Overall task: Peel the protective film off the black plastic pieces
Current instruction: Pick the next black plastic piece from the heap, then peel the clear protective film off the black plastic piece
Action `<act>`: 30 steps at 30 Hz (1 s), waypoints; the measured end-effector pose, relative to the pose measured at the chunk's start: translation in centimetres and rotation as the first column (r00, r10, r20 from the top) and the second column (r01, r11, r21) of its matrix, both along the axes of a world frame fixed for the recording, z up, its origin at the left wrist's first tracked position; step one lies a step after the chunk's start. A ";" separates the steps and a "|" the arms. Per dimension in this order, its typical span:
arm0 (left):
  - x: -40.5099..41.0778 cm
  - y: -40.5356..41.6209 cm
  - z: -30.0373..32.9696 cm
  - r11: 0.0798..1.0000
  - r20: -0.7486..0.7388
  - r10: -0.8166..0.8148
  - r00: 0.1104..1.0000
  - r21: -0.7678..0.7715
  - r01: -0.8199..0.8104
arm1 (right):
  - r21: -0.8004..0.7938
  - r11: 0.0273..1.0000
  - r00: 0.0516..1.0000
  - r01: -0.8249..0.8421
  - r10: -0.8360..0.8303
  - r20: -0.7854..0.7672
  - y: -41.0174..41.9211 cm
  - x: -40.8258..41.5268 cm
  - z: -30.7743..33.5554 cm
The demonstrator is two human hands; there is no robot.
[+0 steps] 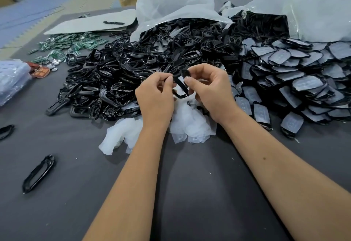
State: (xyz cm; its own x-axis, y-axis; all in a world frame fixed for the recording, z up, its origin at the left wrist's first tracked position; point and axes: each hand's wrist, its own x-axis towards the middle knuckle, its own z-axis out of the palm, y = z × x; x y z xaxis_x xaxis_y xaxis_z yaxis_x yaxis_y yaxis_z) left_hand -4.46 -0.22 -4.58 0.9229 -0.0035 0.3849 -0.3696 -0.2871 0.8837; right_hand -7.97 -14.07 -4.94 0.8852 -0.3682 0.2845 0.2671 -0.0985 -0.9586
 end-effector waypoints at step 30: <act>0.8 0.2 -0.8 0.976 -0.192 -0.087 0.978 -0.211 0.045 | -0.149 0.988 0.999 0.044 -0.046 -0.010 0.0 0.0 -0.6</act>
State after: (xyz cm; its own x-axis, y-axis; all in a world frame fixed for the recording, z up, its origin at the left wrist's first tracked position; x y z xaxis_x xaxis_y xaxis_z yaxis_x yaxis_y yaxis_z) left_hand -3.68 0.03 -5.41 0.9812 -0.0076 0.1928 -0.1928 -0.0740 0.9784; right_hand -7.92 -14.05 -5.50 0.8725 -0.3622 0.3278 0.2468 -0.2523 -0.9357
